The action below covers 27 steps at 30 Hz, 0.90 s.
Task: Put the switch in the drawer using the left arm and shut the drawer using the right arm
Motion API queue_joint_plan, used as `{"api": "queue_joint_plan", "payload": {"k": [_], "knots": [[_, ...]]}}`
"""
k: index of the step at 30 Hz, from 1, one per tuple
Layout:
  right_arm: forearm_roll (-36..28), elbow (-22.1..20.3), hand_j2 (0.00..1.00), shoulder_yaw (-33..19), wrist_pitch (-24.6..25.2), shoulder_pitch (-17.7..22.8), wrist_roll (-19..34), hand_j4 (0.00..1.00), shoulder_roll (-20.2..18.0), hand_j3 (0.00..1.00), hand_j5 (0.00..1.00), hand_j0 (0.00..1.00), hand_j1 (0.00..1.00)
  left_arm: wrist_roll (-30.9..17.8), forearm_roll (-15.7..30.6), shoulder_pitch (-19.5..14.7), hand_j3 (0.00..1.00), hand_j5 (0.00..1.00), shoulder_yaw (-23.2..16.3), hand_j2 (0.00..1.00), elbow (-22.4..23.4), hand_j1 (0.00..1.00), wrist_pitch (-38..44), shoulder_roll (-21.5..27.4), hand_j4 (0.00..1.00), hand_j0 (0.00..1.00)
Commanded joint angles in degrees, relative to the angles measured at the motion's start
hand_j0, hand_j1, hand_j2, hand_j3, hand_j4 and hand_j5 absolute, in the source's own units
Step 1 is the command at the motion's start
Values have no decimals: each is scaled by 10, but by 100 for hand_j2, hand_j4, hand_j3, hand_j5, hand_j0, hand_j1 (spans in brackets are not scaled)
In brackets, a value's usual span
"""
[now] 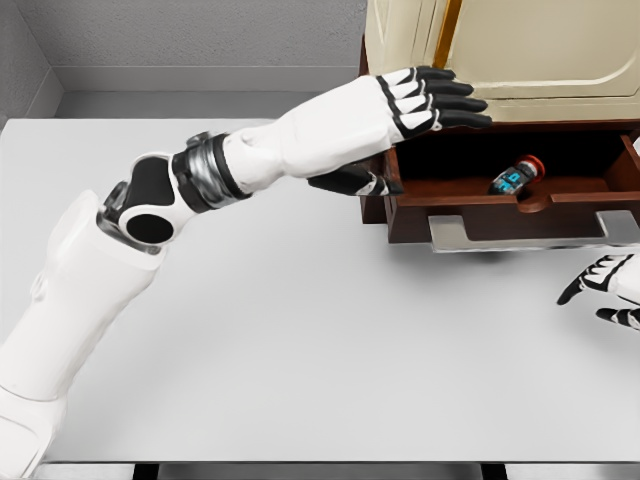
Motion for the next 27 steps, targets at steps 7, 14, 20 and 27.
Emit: {"api": "queue_joint_plan", "payload": {"k": [7, 14, 20, 27], "knots": [[-4, 22, 61, -1, 0, 0, 0, 61, -3, 61, 61, 61, 61, 0, 40, 178, 100, 100, 285, 100, -1, 100, -3, 195, 100, 100], [-4, 53, 61, -2, 0, -6, 0, 61, 2, 61, 61, 61, 61, -89, 8, 253, 100, 100, 302, 100, 140, 100, -3, 213, 100, 100], [-2, 69, 63, 0, 0, -11, 0, 63, 6, 63, 63, 63, 63, -112, 8, 255, 100, 100, 318, 100, 176, 100, -3, 219, 100, 100], [0, 77, 63, 0, 0, -20, 0, 63, 16, 63, 63, 63, 63, -120, 9, 260, 100, 100, 323, 100, 173, 100, -3, 217, 100, 100]]}}
